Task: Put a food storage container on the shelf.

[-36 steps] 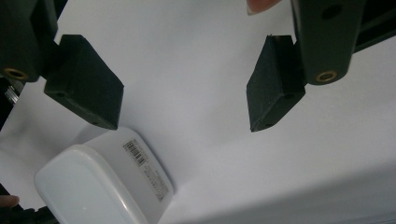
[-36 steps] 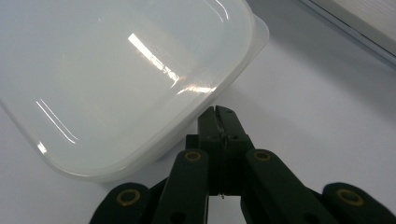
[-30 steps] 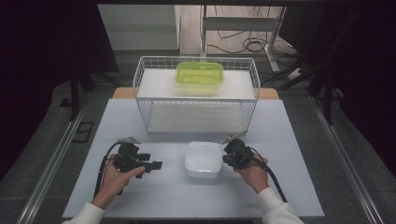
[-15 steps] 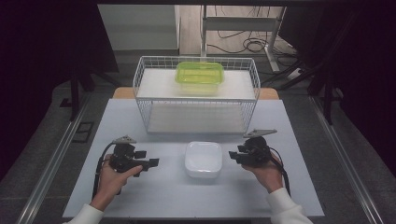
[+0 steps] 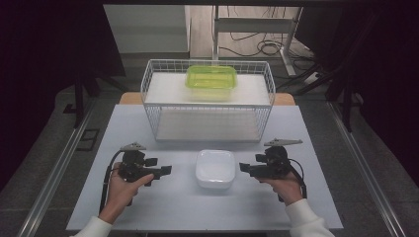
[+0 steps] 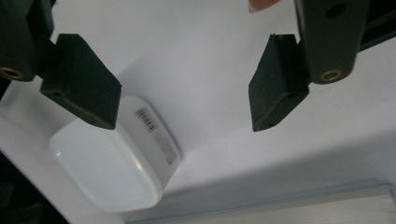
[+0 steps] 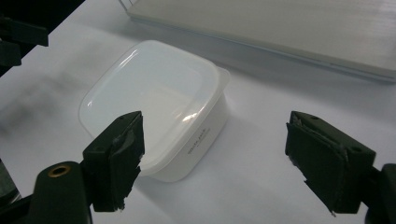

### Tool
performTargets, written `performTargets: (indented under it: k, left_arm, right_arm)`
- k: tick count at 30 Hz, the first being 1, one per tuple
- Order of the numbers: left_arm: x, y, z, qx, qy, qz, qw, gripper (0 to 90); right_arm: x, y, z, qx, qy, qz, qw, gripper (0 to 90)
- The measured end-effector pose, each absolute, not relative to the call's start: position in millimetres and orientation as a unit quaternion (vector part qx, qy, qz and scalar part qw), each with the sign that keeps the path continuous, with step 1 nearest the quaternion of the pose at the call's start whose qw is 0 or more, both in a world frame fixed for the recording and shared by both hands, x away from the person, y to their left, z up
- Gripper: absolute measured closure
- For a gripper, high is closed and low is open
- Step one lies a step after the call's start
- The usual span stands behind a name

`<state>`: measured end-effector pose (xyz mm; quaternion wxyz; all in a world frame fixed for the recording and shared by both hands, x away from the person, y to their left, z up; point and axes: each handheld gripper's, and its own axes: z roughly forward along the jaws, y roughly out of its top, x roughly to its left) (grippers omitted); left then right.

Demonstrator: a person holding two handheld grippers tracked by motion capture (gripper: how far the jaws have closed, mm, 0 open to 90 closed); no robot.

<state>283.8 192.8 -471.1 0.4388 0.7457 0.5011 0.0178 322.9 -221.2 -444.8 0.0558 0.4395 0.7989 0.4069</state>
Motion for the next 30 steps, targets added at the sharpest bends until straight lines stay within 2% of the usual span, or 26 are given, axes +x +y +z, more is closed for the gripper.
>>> performTargets:
  k: [7,15,24,30]
  left_arm:
    - [294,183,-472,0.733,0.512,-0.003,0.448,23.3]
    - [305,167,-471,0.731,0.51,-0.037,0.452,26.4]
    - [311,147,-471,0.743,0.503,-0.06,0.438,26.0]
    - [322,140,-476,0.728,0.519,-0.089,0.439,28.2]
  right_arm:
    - [325,-217,-449,0.445,0.793,0.415,0.034,19.6]
    - [329,-215,-452,0.444,0.784,0.434,0.011,19.0]
    - [331,-210,-458,0.449,0.78,0.436,0.001,21.7]
    - [335,-207,-462,0.457,0.777,0.433,-0.005,23.4]
